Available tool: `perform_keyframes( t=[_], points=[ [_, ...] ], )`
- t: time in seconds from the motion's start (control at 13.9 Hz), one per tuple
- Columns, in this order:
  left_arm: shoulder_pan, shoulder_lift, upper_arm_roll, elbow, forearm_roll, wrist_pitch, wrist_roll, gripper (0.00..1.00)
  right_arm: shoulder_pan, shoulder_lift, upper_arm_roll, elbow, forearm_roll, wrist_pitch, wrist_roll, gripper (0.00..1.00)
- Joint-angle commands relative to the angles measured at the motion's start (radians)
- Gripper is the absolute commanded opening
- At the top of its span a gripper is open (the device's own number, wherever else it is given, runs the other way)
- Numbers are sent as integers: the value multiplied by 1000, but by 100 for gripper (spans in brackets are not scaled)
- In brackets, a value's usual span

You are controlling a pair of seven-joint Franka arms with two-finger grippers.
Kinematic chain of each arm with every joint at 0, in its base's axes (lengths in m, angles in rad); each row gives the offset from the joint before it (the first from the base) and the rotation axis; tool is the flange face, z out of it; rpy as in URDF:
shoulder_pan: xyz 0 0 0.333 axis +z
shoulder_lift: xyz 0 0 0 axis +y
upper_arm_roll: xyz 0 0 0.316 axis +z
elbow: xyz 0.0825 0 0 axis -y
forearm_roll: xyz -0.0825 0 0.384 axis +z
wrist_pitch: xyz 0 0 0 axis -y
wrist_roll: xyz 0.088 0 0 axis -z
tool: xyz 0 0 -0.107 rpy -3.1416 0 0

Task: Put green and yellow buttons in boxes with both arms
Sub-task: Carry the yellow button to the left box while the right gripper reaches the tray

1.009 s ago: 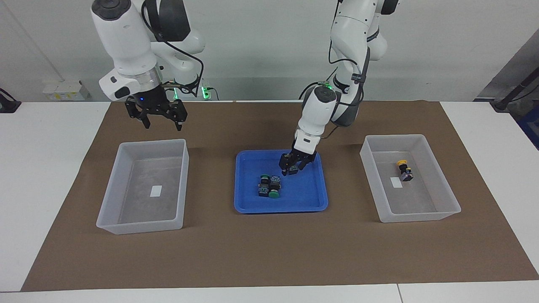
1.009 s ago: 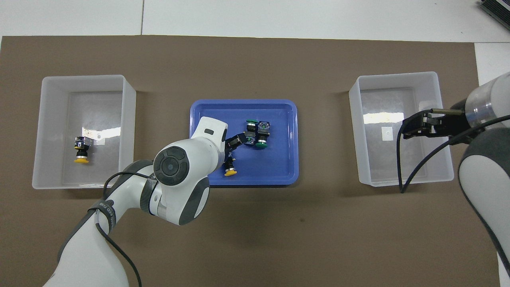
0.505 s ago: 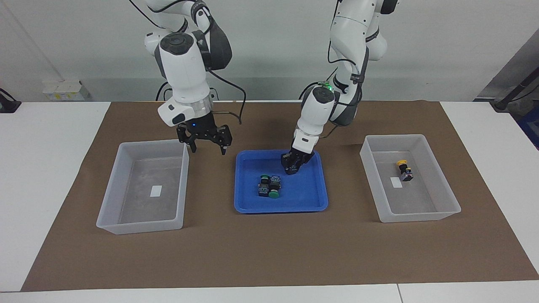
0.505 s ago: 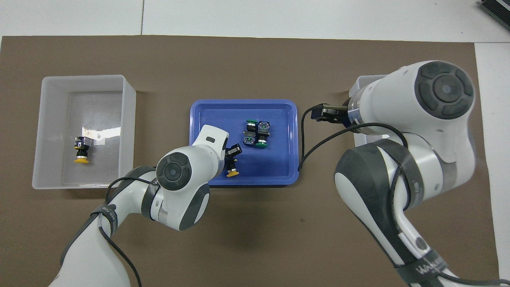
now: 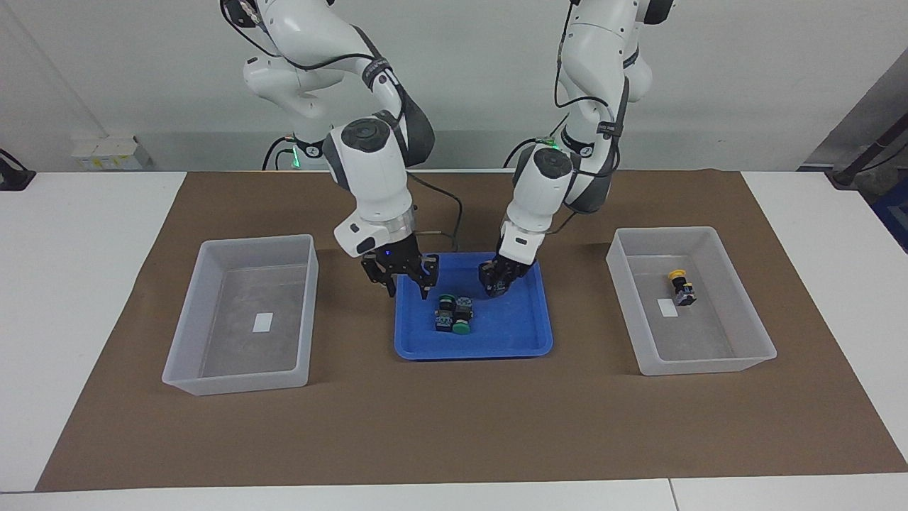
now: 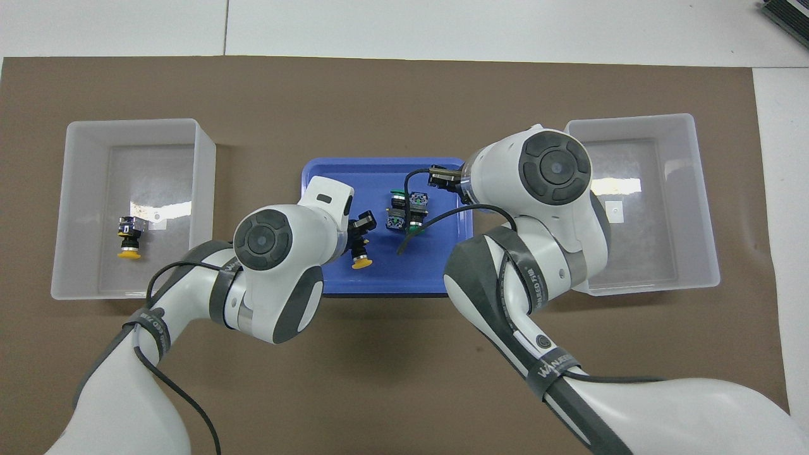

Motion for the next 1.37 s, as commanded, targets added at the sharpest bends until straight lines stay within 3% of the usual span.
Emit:
perform_keyframes(
  t=[0.0,0.29,0.58,1.01,1.3],
  points=[
    [94,-26,0,126,32,-185,39,0,34,62,0,56,17,30,18,67],
    [249,-51,-3,233,32,-357,205,0,69,151,0,60,-3,131,22,66],
    [396,-60,0,261,22,-478,507,0,79,166,-2,45,-3,150,11,66],
    [565,-86,2,200,22,-457,851,0,79,163,-2,-22,-64,168,10,66],
    [580,-129,3,22,22,-258,877,0,79,168,-2,-30,-66,178,2,66]
  ],
)
